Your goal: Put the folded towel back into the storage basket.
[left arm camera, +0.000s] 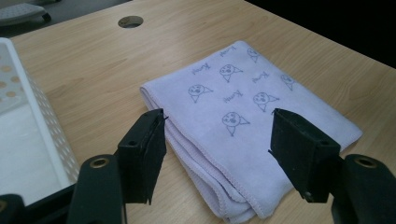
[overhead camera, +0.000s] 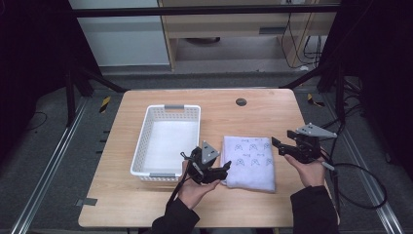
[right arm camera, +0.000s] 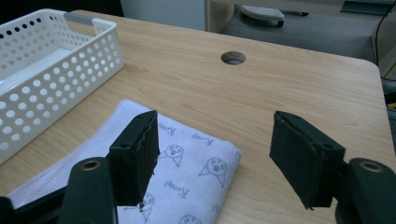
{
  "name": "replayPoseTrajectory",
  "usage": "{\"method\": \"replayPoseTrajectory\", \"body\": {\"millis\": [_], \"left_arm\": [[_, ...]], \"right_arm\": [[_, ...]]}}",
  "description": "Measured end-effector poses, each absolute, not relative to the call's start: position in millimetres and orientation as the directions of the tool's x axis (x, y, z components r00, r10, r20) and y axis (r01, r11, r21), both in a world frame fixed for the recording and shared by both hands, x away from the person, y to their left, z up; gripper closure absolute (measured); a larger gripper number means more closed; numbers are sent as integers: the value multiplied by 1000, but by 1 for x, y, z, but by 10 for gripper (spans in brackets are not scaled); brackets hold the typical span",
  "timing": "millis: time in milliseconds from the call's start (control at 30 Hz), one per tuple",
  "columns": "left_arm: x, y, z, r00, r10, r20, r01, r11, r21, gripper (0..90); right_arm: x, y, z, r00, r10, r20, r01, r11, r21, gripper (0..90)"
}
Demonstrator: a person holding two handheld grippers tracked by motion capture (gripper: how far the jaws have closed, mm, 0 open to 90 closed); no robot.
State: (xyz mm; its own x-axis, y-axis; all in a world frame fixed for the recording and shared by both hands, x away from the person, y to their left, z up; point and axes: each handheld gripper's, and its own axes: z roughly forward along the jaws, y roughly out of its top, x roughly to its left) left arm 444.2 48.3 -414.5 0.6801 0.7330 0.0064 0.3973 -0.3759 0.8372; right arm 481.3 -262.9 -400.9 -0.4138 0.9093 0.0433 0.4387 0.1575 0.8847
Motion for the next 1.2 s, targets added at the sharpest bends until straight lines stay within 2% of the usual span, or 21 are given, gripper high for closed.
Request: {"method": "replayPoseTrajectory", "body": {"millis": [400,1200], "left_arm": [[449,34,-432,669,744,3,431,-391,813,345],[455,19,-472,610,793,-13,484,-359,798,342]], "right_arm": [[491,-270,-426,-396,914,86,481,127,868,325],[509,-264,-452,-398,914,76,528,160,834,337]]}}
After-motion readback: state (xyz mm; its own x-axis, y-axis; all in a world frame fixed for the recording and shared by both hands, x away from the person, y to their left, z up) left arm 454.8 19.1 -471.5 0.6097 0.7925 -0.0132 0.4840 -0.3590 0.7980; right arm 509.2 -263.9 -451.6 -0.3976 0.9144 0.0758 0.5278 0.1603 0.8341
